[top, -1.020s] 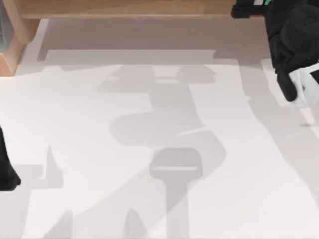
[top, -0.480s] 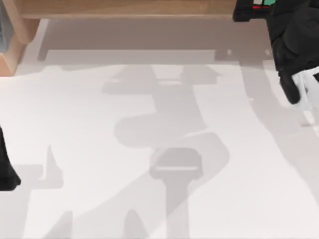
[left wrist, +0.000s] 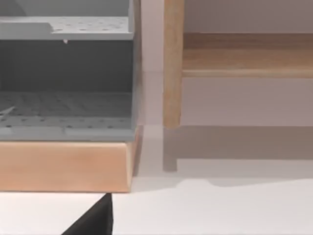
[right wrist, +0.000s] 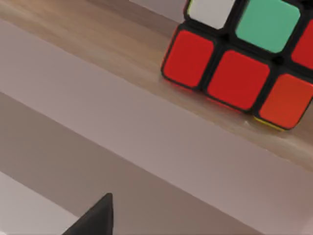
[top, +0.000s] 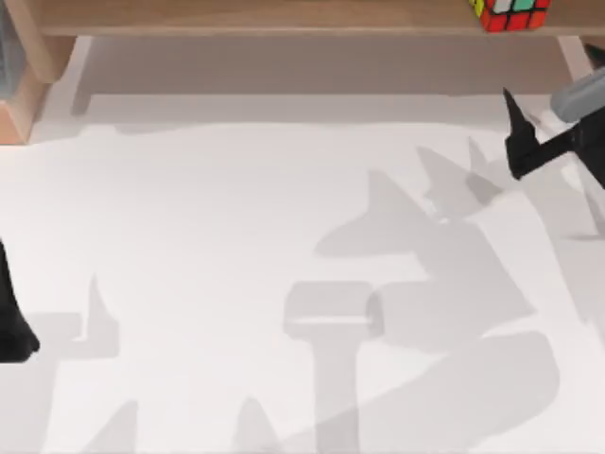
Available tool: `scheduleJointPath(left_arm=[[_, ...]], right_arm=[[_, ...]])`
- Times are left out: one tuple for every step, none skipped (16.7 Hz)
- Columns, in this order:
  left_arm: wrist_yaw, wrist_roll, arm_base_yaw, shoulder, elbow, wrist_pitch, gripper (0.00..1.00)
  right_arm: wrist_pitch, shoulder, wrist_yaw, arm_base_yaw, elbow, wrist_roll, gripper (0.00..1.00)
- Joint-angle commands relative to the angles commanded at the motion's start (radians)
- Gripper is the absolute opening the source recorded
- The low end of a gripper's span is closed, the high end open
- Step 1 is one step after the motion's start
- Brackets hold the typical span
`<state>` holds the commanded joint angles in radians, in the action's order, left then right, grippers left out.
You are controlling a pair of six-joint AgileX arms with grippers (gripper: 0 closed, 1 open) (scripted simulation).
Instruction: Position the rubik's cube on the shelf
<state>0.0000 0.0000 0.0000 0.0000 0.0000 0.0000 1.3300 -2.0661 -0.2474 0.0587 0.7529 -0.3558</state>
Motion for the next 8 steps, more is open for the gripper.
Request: scheduleJointPath(left_arm=[[0.000, 0.000, 0.000, 0.000, 0.000, 0.000, 1.00], [0.000, 0.000, 0.000, 0.000, 0.000, 0.000, 1.00], [0.000, 0.000, 0.000, 0.000, 0.000, 0.000, 1.00], [0.000, 0.000, 0.000, 0.000, 0.000, 0.000, 1.00], [0.000, 0.000, 0.000, 0.000, 0.000, 0.000, 1.00], [0.000, 0.000, 0.000, 0.000, 0.000, 0.000, 1.00], [0.000, 0.000, 0.000, 0.000, 0.000, 0.000, 1.00], [0.000, 0.000, 0.000, 0.000, 0.000, 0.000, 1.00]], right_arm=[[0.020, 0.016, -0.087, -0.036, -0.071, -0.063, 1.00], [0.040, 0.032, -0.173, -0.075, -0.140, -0.131, 1.00], [0.062, 0.046, -0.256, -0.116, -0.206, -0.203, 1.00], [0.084, 0.059, -0.335, -0.160, -0.269, -0.278, 1.00], [0.107, 0.070, -0.406, -0.209, -0.326, -0.357, 1.00], [0.129, 0.080, -0.468, -0.262, -0.375, -0.437, 1.00], [0.150, 0.087, -0.519, -0.319, -0.416, -0.519, 1.00], [0.171, 0.091, -0.560, -0.378, -0.447, -0.600, 1.00]])
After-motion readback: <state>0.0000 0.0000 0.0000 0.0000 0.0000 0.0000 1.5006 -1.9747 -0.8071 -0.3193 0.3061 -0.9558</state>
